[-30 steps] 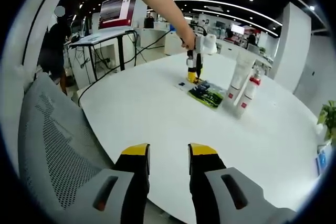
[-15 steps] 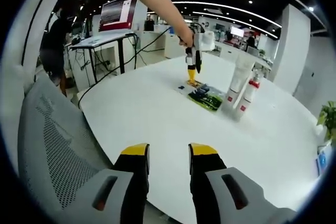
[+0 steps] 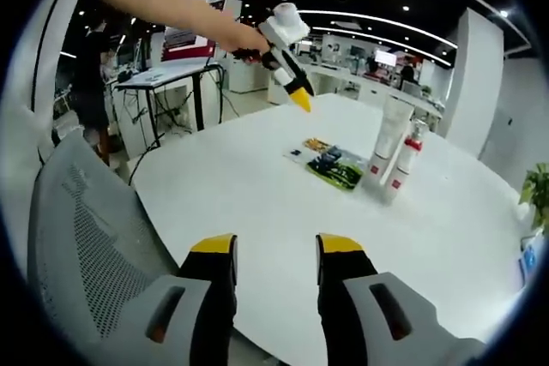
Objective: Arrange the skincare products in the storage area until every visible bottle or jar stands upright without overlapping.
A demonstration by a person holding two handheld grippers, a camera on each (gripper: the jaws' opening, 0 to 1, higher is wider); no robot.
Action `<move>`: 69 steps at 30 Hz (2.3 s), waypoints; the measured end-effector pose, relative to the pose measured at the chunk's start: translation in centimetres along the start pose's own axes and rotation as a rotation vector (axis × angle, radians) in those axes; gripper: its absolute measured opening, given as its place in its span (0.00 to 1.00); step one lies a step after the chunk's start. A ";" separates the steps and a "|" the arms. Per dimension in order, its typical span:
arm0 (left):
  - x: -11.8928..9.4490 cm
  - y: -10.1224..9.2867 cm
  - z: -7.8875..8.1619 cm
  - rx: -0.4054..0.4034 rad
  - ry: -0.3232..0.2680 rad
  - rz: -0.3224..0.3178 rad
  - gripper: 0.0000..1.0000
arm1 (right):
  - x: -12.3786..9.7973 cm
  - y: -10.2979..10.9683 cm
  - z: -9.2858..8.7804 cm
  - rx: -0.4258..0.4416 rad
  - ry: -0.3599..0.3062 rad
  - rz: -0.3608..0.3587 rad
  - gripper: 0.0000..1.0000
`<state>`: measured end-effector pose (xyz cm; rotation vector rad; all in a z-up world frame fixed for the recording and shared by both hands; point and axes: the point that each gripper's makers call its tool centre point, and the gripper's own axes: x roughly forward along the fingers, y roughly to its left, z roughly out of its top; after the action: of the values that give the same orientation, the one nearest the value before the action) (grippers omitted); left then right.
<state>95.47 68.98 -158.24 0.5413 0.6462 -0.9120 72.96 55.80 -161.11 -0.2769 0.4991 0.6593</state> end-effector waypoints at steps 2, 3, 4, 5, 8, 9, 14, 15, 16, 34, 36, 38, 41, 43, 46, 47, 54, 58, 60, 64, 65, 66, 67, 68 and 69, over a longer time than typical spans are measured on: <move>-1.1 -1.7 -0.6 -0.040 -0.021 0.014 0.50 | 0.0 -0.1 0.1 0.006 -0.008 -0.002 0.35; -1.5 -2.4 -0.8 -0.054 -0.040 0.025 0.50 | -0.1 -0.1 0.2 0.008 -0.010 -0.002 0.36; -2.3 -3.8 -1.3 -0.085 -0.058 0.028 0.51 | -0.1 -0.2 0.3 0.021 -0.018 -0.003 0.37; -2.7 -4.6 -1.5 -0.103 -0.073 0.031 0.51 | -0.1 -0.2 0.4 0.026 -0.022 -0.005 0.37; -4.3 -7.6 -2.5 -0.139 -0.098 0.020 0.53 | -0.2 -0.3 0.7 0.034 -0.036 -0.011 0.38; -4.8 -9.2 -3.0 -0.140 -0.118 -0.020 0.54 | -0.2 -0.2 0.8 0.037 -0.041 -0.007 0.39; -7.1 -11.7 -4.9 -0.214 -0.163 -0.015 0.59 | -0.4 0.3 1.2 0.028 -0.065 0.011 0.42; -7.4 -11.9 -5.1 -0.226 -0.174 -0.007 0.59 | -0.4 0.4 1.3 0.031 -0.071 0.012 0.42; -7.8 -12.4 -5.4 -0.239 -0.182 -0.003 0.61 | -0.4 0.4 1.4 0.035 -0.079 0.013 0.43; -12.2 -17.7 -9.1 -0.385 -0.331 0.131 0.70 | -1.2 0.6 3.9 0.165 -0.215 0.051 0.63; -12.8 -17.1 -9.7 -0.419 -0.350 0.168 0.71 | -1.2 0.7 4.1 0.175 -0.223 0.058 0.66; -13.4 -17.0 -9.7 -0.449 -0.385 0.182 0.74 | -1.2 0.9 4.2 0.180 -0.232 0.069 0.69; -14.2 -17.2 -9.6 -0.465 -0.434 0.213 0.82 | -1.3 1.2 4.4 0.188 -0.241 0.082 0.72; -14.7 -17.1 -9.6 -0.475 -0.458 0.233 0.84 | -1.4 1.2 4.6 0.195 -0.246 0.085 0.74; -15.0 -17.3 -9.3 -0.498 -0.494 0.243 0.84 | -1.5 1.1 4.6 0.202 -0.251 0.083 0.75; -15.1 -17.5 -9.2 -0.497 -0.497 0.243 0.84 | -1.5 1.1 4.7 0.207 -0.255 0.084 0.75; -15.1 -18.0 -8.9 -0.482 -0.515 0.236 0.83 | -1.5 1.5 4.5 0.183 -0.245 0.086 0.76; -14.9 -18.1 -9.1 -0.469 -0.497 0.253 0.82 | -1.5 1.4 4.4 0.179 -0.240 0.083 0.75; -14.9 -18.2 -9.0 -0.462 -0.499 0.266 0.82 | -1.5 1.2 4.3 0.183 -0.240 0.080 0.75; -14.5 -18.6 -9.3 -0.443 -0.484 0.276 0.82 | -1.5 1.1 4.2 0.192 -0.238 0.074 0.75; -14.3 -18.7 -9.6 -0.440 -0.481 0.275 0.82 | -1.5 1.1 4.2 0.194 -0.238 0.074 0.75; -14.0 -19.1 -9.7 -0.424 -0.472 0.268 0.82 | -1.4 1.1 4.2 0.193 -0.237 0.074 0.75; -13.8 -19.3 -9.8 -0.404 -0.461 0.262 0.82 | -1.3 1.2 4.2 0.186 -0.233 0.072 0.75; -13.6 -19.5 -9.9 -0.388 -0.453 0.257 0.82 | -1.3 1.2 4.1 0.182 -0.230 0.070 0.74; -13.3 -19.8 -9.9 -0.369 -0.446 0.251 0.82 | -1.3 1.2 4.1 0.179 -0.229 0.070 0.74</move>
<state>69.95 72.82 -158.61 0.0755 0.3178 -0.6259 72.75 57.67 -157.04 -0.0144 0.3464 0.6993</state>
